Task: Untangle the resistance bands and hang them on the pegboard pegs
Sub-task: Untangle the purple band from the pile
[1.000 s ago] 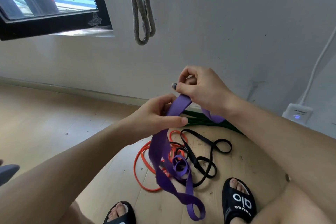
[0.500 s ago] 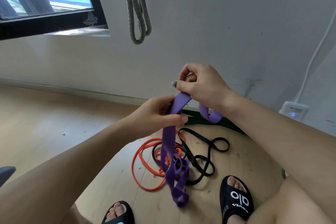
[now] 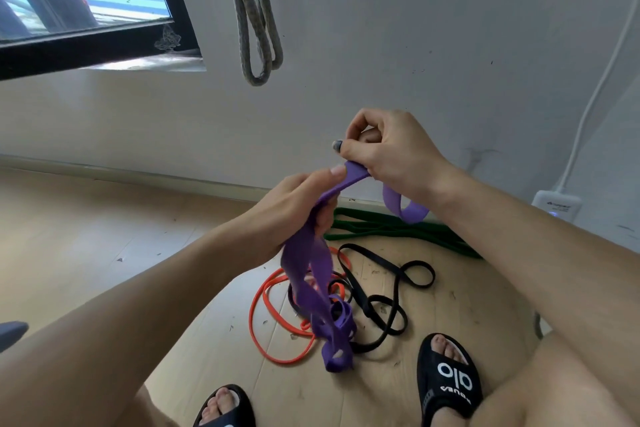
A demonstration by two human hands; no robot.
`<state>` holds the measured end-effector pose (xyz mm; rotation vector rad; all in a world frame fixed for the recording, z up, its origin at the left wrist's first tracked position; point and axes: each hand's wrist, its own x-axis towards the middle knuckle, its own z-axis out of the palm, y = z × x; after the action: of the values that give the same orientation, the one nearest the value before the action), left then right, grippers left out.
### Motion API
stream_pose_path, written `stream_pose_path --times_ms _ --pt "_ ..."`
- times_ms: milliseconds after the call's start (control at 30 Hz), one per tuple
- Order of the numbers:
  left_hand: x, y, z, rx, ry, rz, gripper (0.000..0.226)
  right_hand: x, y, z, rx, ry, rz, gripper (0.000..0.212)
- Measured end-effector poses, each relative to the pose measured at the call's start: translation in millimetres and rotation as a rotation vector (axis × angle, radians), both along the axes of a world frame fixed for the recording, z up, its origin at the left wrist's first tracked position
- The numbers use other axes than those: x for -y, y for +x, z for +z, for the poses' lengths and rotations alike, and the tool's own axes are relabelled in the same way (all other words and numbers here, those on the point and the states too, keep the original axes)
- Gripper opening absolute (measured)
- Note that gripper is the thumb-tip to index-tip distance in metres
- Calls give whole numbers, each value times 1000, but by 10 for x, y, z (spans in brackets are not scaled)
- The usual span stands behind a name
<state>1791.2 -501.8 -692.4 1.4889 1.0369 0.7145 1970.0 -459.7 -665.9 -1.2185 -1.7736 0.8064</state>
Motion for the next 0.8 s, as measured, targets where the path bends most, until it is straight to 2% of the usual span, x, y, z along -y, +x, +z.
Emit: stream_pose_path --times_ms 100,200,367,433,500,633,800 --pt "19 -7 -49 -14 -38 -94 31 -18 63 -4 -41 -26 -39 21" --pt "-8 -104 -63 -82 -15 -105 45 -5 106 -11 -89 -73 -65 20" --pt "-30 -59 -108 -377 372 -61 41 36 69 -3 -225 -192 -37 22" --pt "-25 16 -136 -438 490 -38 39 44 44 19 -300 -234 -28 25" --pt "-39 65 -166 -455 544 -26 38 57 37 52 -362 -276 -15 26" --pt "-110 59 -268 -672 607 -9 45 92 91 108 -498 -359 2 19" --pt "-87 66 -326 -560 752 82 57 133 120 150 -528 -363 -33 19"
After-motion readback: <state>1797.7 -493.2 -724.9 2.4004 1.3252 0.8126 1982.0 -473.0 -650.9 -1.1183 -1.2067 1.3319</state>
